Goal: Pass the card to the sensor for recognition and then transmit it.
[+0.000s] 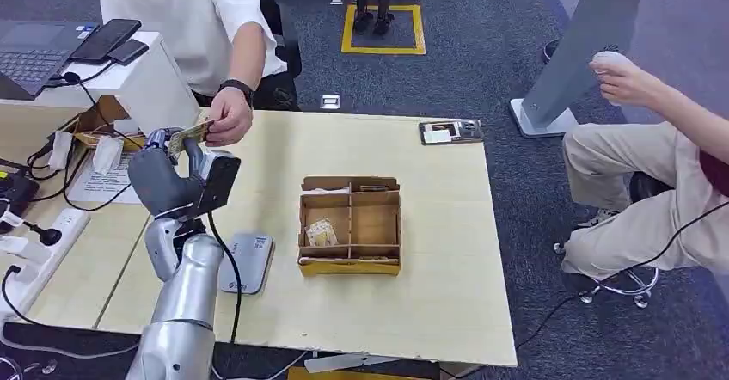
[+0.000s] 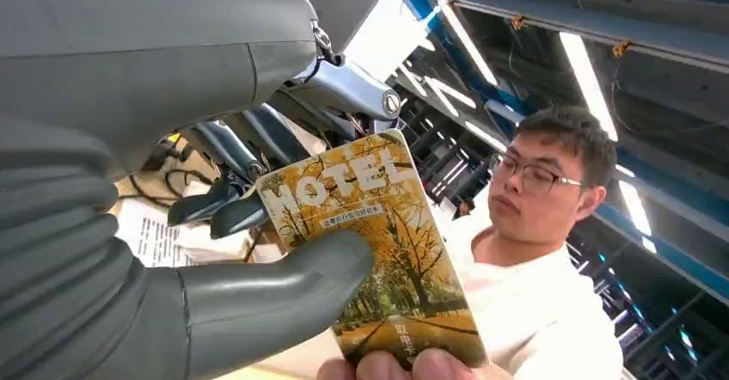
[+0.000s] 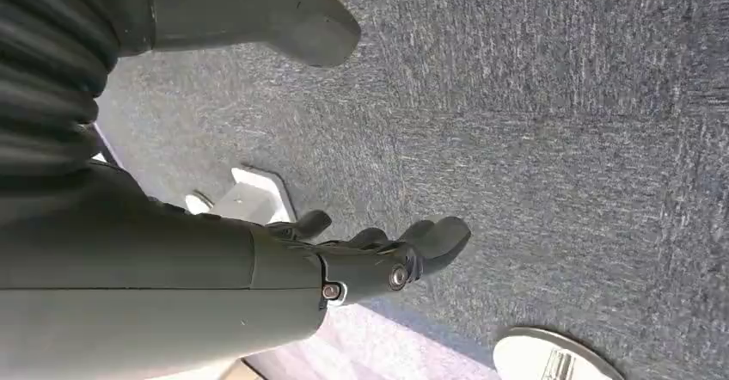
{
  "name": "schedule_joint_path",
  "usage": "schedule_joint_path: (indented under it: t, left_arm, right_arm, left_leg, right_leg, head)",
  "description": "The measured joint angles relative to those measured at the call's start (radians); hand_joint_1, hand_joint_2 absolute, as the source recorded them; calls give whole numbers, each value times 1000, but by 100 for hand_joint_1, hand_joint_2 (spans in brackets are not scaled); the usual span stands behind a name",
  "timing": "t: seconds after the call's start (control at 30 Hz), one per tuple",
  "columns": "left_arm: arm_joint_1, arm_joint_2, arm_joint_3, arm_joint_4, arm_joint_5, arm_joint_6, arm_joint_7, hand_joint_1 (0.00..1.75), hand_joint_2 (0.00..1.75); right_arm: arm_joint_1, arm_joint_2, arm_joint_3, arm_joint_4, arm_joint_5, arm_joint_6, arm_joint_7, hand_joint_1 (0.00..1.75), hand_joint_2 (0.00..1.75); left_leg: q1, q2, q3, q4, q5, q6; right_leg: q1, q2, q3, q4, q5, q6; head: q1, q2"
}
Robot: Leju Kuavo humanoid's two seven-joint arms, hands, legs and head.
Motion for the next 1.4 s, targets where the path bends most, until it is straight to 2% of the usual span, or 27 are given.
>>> schedule_joint_path:
  t: [0.37, 0.4, 0.43, 0.47, 0.6, 0.8, 0.97, 1.07, 1.2, 1.27, 1.4]
  left_arm:
    - [-45, 22, 13, 64, -10, 0, 12, 175, 175]
    - [-45, 24, 13, 66, -11, 0, 12, 138, 175]
    - [-47, 25, 13, 70, -19, 0, 16, 21, 175]
    - [-47, 26, 13, 76, -33, 0, 25, 0, 175]
    - [-49, 30, 13, 114, -83, 0, 76, 0, 175]
    - [-48, 35, 13, 137, -59, 0, 77, 0, 175]
    - [-43, 34, 13, 138, -2, 0, 30, 0, 175]
    - [-27, 26, 13, 133, 71, 0, -31, 0, 175]
    - [37, 0, -13, 75, 214, 0, -118, 0, 175]
    - [77, -7, -44, 30, 274, 0, -129, 0, 175]
    - [135, -10, -97, -37, 325, 0, -137, 0, 175]
  right_arm:
    - [-1, 4, 13, 0, 2, 0, 0, 0, 175]
    - [-1, 5, 13, 0, 2, 0, 0, 0, 175]
    - [-1, 5, 14, 0, 2, 0, 0, 0, 175]
    - [-1, 5, 14, 0, 2, 0, 0, 0, 175]
    - [-1, 6, 14, 0, -2, 0, 0, 0, 175]
    - [-1, 6, 14, 0, -10, 0, 3, 0, 175]
    - [-1, 6, 14, 0, -20, 0, 3, 0, 175]
    - [-1, 6, 14, 0, -30, 0, 3, 0, 175]
    - [1, 6, 13, 0, -48, 0, 3, 0, 175]
    - [3, 6, 12, 0, -56, 0, 3, 0, 175]
    - [5, 5, 11, 1, -66, 0, 0, 0, 175]
  left_leg:
    - [0, 0, 0, 0, 0, 0]
    - [0, 0, 0, 0, 0, 0]
    - [0, 0, 0, 0, 0, 0]
    - [0, 0, 0, 0, 0, 0]
    - [0, 0, 0, 0, 0, 0]
    - [0, 0, 0, 0, 0, 0]
    - [0, 0, 0, 0, 0, 0]
    - [0, 0, 0, 0, 0, 0]
    - [0, 0, 0, 0, 0, 1]
    - [0, 0, 0, 0, 0, 0]
    - [0, 1, 0, 0, 0, 0]
  right_leg:
    - [0, 0, 0, 0, 0, 0]
    - [0, 0, 0, 0, 0, 0]
    - [0, 0, 0, 0, 0, 0]
    - [0, 0, 0, 0, 0, 0]
    - [0, 0, 0, 0, 0, 0]
    - [0, 0, 0, 0, 0, 0]
    - [0, 0, 0, 0, 0, 0]
    - [0, 0, 0, 0, 0, 0]
    - [0, 0, 0, 0, 0, 0]
    - [0, 0, -1, 0, 0, 0]
    - [0, 1, -1, 0, 0, 0]
  head:
    - [0, 0]
    - [0, 0]
    - [0, 0]
    - [0, 0]
    - [0, 0]
    - [0, 0]
    - [0, 0]
    - [0, 0]
    - [0, 0]
    - [0, 0]
    - [0, 0]
